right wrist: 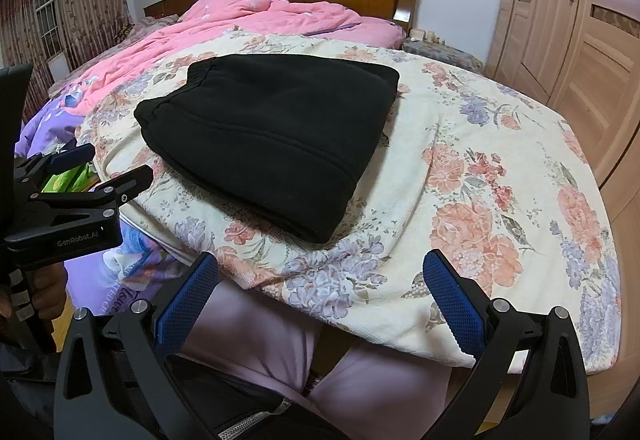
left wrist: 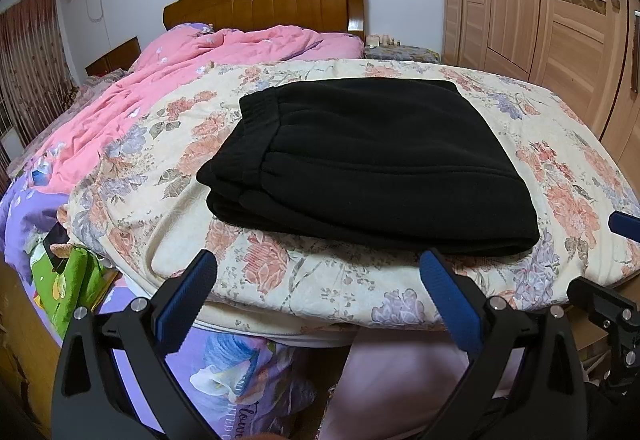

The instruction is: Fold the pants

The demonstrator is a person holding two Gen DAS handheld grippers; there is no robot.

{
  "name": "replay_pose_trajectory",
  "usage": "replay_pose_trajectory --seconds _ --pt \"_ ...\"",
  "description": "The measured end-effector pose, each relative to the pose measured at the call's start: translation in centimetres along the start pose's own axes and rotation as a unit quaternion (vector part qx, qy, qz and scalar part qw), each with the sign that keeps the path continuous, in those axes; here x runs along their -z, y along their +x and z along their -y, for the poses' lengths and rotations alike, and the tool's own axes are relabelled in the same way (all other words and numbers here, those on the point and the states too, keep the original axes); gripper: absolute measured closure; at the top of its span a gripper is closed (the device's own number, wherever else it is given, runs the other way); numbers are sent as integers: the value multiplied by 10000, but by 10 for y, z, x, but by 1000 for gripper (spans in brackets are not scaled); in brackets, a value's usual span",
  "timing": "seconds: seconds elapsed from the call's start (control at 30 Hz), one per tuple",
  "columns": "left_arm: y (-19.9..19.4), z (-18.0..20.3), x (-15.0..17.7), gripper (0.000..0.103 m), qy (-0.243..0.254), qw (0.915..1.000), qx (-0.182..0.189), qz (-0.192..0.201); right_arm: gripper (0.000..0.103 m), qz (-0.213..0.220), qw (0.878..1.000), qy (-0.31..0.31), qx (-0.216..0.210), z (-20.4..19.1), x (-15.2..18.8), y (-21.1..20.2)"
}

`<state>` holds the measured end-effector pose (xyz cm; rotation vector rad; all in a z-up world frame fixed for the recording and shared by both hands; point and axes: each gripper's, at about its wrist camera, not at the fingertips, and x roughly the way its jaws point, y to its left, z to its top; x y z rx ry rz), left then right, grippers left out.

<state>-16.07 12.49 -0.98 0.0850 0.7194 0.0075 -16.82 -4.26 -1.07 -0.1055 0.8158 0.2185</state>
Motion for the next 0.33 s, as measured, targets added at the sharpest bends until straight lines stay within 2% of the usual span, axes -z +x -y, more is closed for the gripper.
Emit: replay_pose_trajectory --seconds 0.33 --pt "5 -4 -1 2 -193 9998 -18 -82 4 -44 9998 118 -168 11 -1 8"
